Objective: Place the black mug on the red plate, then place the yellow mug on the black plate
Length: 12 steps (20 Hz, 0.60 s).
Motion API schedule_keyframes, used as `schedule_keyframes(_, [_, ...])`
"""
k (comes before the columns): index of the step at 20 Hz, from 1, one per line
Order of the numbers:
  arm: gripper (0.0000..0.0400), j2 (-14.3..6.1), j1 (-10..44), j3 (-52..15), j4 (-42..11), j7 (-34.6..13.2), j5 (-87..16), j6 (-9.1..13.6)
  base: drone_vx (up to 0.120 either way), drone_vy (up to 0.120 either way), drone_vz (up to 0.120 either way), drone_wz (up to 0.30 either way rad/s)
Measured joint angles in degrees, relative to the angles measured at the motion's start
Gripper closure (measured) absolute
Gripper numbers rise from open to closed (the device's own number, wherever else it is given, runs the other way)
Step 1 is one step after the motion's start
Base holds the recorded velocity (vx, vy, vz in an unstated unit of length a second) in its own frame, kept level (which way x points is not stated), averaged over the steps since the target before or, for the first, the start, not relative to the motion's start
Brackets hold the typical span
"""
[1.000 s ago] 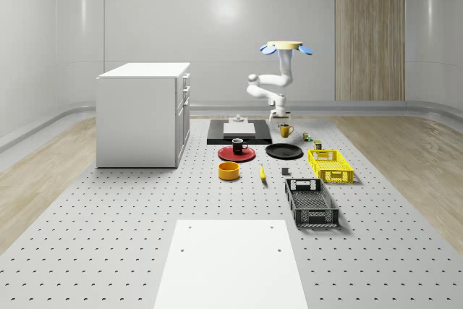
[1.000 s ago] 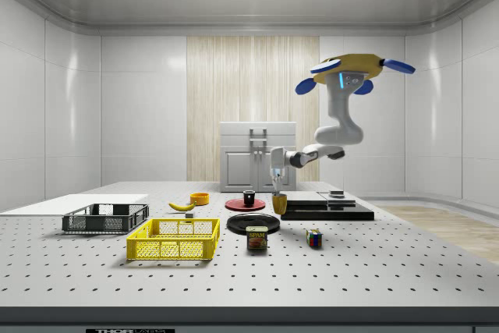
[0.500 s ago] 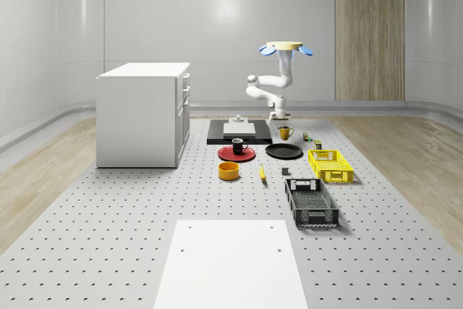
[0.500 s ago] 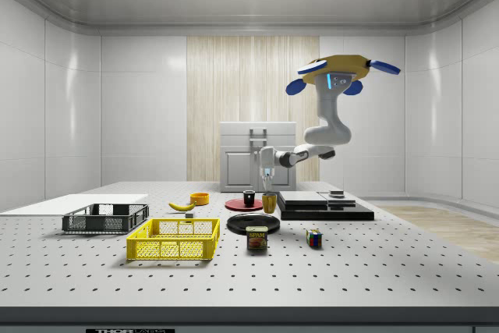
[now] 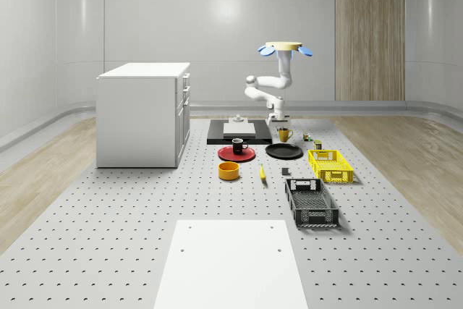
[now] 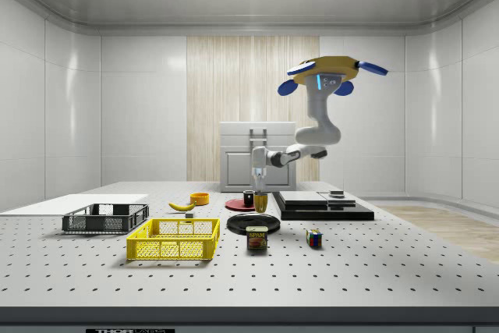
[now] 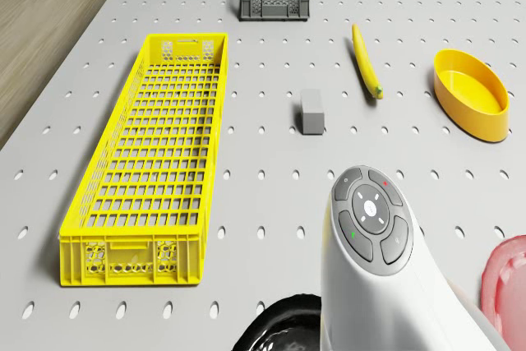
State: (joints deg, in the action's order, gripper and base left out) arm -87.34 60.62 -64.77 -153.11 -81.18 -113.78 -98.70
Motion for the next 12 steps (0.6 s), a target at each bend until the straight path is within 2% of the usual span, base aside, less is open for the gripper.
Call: schedule_keyframes(12, [0.029, 1.25, 2.0, 6.05, 3.66, -0.1, -5.5, -3.11, 0.0, 0.0, 0.0, 0.0])
